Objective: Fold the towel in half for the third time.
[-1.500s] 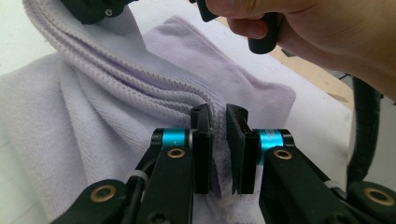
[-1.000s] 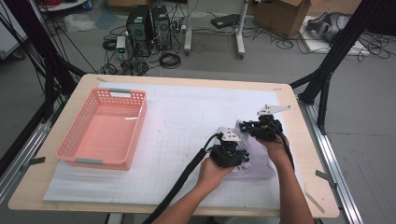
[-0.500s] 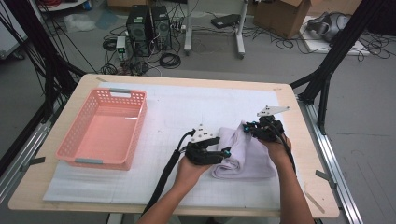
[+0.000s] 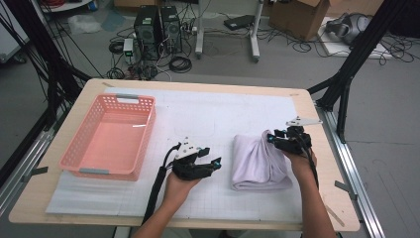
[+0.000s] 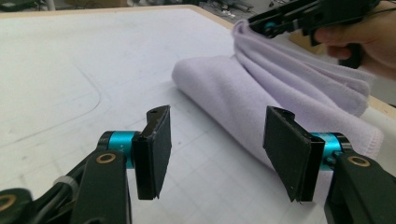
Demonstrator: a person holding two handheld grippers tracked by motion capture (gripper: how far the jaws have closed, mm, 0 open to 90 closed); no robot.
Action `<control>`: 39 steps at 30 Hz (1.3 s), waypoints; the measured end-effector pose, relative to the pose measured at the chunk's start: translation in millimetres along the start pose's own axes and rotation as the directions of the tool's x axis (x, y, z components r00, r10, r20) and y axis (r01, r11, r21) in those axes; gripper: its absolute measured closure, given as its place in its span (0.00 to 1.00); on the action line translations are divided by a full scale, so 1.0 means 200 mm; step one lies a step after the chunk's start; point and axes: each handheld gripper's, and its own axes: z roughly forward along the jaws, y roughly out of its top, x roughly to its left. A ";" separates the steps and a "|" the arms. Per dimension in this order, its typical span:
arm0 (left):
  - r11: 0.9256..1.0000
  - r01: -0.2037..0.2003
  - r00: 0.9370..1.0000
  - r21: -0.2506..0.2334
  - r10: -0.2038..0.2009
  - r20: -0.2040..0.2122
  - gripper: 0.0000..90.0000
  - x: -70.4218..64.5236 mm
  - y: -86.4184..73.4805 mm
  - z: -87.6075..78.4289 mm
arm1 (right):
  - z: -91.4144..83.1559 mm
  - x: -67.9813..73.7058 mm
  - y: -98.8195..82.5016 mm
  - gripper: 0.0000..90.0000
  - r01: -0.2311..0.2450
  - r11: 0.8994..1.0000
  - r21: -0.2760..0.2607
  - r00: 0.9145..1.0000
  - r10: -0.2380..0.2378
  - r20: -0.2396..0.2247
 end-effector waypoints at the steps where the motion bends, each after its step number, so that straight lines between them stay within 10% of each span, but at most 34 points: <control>1: 1.000 -0.003 1.000 -0.006 0.003 -0.003 0.47 0.01 -0.01 -0.02 | -0.02 0.00 0.00 0.62 -0.011 1.000 -0.003 1.000 0.011 0.012; 13: 1.000 -0.002 1.000 -0.023 0.001 -0.025 0.44 0.11 -0.14 -0.18 | -0.27 0.05 -0.24 0.56 -0.026 0.999 -0.019 0.996 0.027 0.083; 26: 1.000 0.005 1.000 0.000 -0.005 -0.026 0.44 0.14 -0.18 -0.25 | -0.31 0.18 -0.34 0.74 -0.039 0.999 0.033 0.993 0.042 -0.113; 30: 1.000 0.018 0.999 -0.013 -0.018 -0.035 0.44 0.14 -0.19 -0.28 | -0.28 0.19 -0.38 0.96 -0.012 0.995 0.098 1.000 0.013 -0.015; 39: 1.000 0.021 0.999 -0.015 -0.021 -0.045 0.44 0.15 -0.19 -0.28 | -0.36 0.16 -0.41 0.79 -0.074 0.989 0.131 0.993 0.060 0.105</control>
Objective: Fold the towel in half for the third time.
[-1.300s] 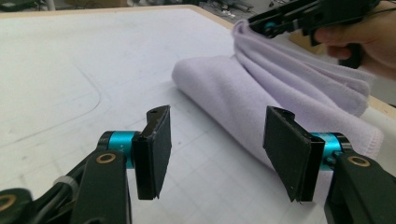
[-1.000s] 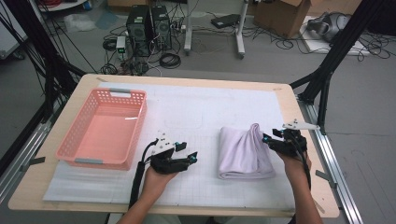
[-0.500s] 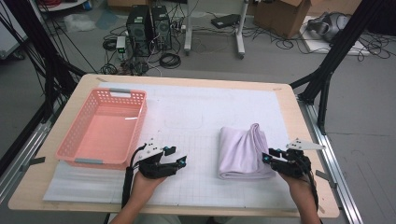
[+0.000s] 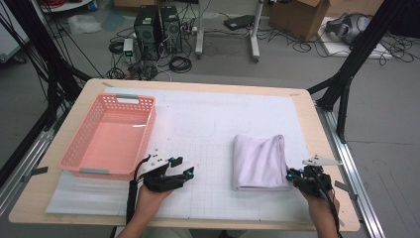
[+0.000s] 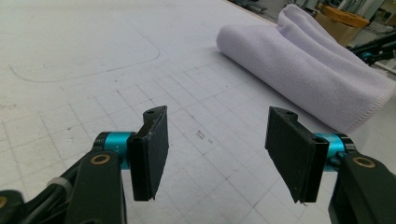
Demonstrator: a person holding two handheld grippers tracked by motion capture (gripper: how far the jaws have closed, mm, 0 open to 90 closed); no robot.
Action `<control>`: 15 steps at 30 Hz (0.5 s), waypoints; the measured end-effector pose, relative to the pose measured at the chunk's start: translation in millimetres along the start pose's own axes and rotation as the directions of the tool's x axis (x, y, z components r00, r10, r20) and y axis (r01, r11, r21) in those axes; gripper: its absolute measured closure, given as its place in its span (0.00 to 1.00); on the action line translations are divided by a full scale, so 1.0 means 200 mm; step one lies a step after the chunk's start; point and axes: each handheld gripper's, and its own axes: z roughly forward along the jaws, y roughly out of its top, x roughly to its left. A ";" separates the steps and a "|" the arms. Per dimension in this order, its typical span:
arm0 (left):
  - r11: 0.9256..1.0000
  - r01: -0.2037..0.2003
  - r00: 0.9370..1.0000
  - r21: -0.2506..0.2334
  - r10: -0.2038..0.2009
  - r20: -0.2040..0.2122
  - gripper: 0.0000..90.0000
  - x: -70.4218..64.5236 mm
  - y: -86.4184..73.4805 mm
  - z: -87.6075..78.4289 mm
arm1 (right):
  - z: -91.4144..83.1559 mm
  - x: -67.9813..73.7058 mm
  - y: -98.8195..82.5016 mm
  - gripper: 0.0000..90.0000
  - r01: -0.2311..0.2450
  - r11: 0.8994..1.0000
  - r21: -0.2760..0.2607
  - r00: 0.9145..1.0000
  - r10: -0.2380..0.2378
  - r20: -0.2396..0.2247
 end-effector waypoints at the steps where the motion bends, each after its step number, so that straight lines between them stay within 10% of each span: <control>1: 1.000 0.001 1.000 -0.003 -0.001 0.002 0.44 0.00 0.00 0.00 | -0.02 0.00 0.00 0.78 -0.014 1.000 -0.024 1.000 0.014 -0.013; 8: 1.000 -0.008 1.000 -0.005 0.008 0.000 0.44 0.00 0.00 0.00 | -0.07 0.05 0.03 0.75 -0.001 0.993 -0.119 0.993 -0.013 -0.115; 12: 1.000 -0.010 1.000 -0.002 0.010 0.000 0.44 0.00 0.00 0.00 | 0.00 0.10 0.03 0.71 0.012 0.997 -0.073 0.991 -0.021 -0.135; 15: 1.000 -0.003 1.000 0.001 0.003 0.000 0.44 0.00 0.00 0.00 | 0.05 0.12 0.02 0.86 0.058 0.998 -0.024 0.991 -0.060 -0.116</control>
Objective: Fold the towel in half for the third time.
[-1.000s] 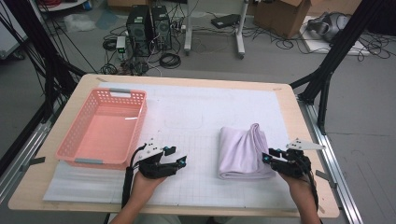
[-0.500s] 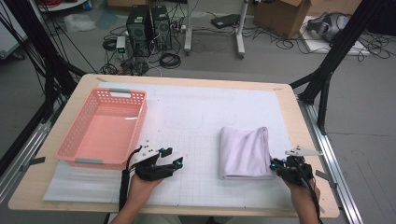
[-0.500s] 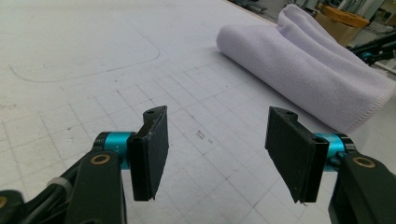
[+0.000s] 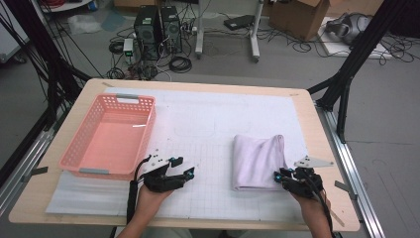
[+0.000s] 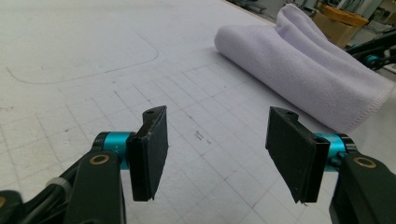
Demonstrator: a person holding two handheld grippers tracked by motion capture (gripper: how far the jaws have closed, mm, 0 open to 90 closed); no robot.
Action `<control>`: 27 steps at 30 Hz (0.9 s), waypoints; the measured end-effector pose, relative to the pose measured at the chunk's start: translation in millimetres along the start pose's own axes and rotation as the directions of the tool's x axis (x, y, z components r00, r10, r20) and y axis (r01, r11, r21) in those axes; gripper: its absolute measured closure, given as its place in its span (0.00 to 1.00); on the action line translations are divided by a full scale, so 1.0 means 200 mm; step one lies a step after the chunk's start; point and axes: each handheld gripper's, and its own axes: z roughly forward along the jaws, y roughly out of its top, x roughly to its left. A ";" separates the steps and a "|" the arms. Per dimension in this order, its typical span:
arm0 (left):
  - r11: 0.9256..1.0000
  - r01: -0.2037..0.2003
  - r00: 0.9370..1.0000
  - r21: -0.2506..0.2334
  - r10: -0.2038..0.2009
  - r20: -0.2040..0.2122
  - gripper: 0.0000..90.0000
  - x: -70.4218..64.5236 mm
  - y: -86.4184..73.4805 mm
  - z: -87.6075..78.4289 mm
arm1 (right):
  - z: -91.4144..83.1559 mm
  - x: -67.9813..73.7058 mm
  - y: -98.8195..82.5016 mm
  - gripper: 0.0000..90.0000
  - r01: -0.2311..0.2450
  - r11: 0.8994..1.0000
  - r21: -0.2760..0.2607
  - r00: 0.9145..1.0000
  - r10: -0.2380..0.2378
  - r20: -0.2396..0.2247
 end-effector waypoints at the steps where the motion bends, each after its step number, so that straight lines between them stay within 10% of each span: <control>1: 1.000 -0.002 1.000 0.001 0.002 -0.001 0.44 0.00 0.00 0.00 | 0.00 0.00 0.00 0.92 0.003 1.000 0.001 1.000 -0.003 -0.003; 7: 1.000 0.002 1.000 0.003 -0.002 -0.005 0.44 0.01 0.00 0.00 | -0.10 -0.03 -0.01 0.96 0.011 0.999 -0.043 0.999 -0.009 0.046; 11: 1.000 0.004 1.000 0.001 -0.004 -0.004 0.44 0.00 0.00 0.00 | -0.14 -0.07 -0.04 0.96 0.004 1.000 0.016 0.991 -0.006 0.132; 15: 1.000 0.003 1.000 -0.001 -0.003 -0.006 0.44 0.00 0.00 0.00 | -0.10 -0.08 -0.05 0.89 0.004 0.998 0.069 0.992 -0.013 0.122; 20: 1.000 0.003 1.000 -0.007 -0.004 -0.004 0.44 0.01 0.01 0.00 | -0.16 -0.09 0.03 0.77 0.024 0.998 -0.054 0.989 -0.016 0.148; 27: 1.000 0.000 1.000 -0.008 0.000 -0.004 0.43 0.01 0.01 0.00 | 0.03 -0.10 0.10 0.79 -0.006 0.995 -0.100 1.000 0.009 0.025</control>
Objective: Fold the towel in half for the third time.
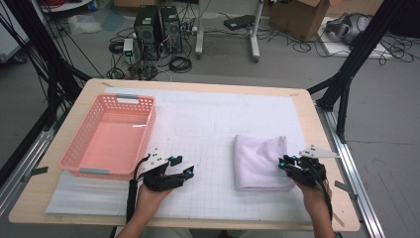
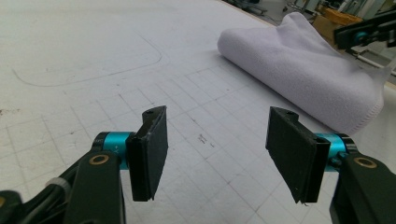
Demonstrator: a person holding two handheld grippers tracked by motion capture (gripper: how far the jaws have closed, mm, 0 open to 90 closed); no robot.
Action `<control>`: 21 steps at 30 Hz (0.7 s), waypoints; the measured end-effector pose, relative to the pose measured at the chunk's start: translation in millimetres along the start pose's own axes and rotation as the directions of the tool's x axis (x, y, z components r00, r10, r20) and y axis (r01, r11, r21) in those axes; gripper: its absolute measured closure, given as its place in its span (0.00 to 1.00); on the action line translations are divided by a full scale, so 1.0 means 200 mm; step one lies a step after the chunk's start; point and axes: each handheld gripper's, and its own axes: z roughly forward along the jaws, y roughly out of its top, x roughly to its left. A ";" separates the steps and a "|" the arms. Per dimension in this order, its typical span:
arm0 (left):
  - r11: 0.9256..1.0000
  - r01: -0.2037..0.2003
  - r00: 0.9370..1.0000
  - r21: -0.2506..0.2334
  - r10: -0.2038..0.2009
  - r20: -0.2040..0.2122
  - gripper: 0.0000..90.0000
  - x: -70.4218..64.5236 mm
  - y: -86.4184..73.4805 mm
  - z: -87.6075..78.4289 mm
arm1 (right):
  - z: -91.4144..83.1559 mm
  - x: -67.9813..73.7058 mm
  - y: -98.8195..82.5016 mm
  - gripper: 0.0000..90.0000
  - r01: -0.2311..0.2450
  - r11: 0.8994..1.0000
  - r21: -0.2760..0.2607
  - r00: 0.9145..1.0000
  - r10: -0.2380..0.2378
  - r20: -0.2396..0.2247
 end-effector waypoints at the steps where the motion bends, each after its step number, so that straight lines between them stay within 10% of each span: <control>1: 1.000 0.004 1.000 -0.002 -0.004 0.000 0.43 0.00 0.00 0.00 | 0.03 0.00 -0.01 0.79 -0.002 1.000 0.021 1.000 0.002 0.008; 8: 1.000 0.005 1.000 0.000 -0.005 0.006 0.43 0.00 0.00 0.00 | -0.01 -0.07 -0.09 0.79 -0.164 0.981 0.106 0.984 0.156 0.083; 14: 1.000 -0.002 1.000 0.003 0.002 0.000 0.43 0.00 0.00 0.00 | -0.01 -0.04 -0.02 0.71 -0.040 0.999 0.015 0.996 0.039 0.082; 21: 1.000 -0.004 1.000 0.008 0.004 0.001 0.43 0.01 0.01 0.00 | 0.18 -0.01 0.19 0.61 0.058 0.998 0.007 0.998 -0.059 0.009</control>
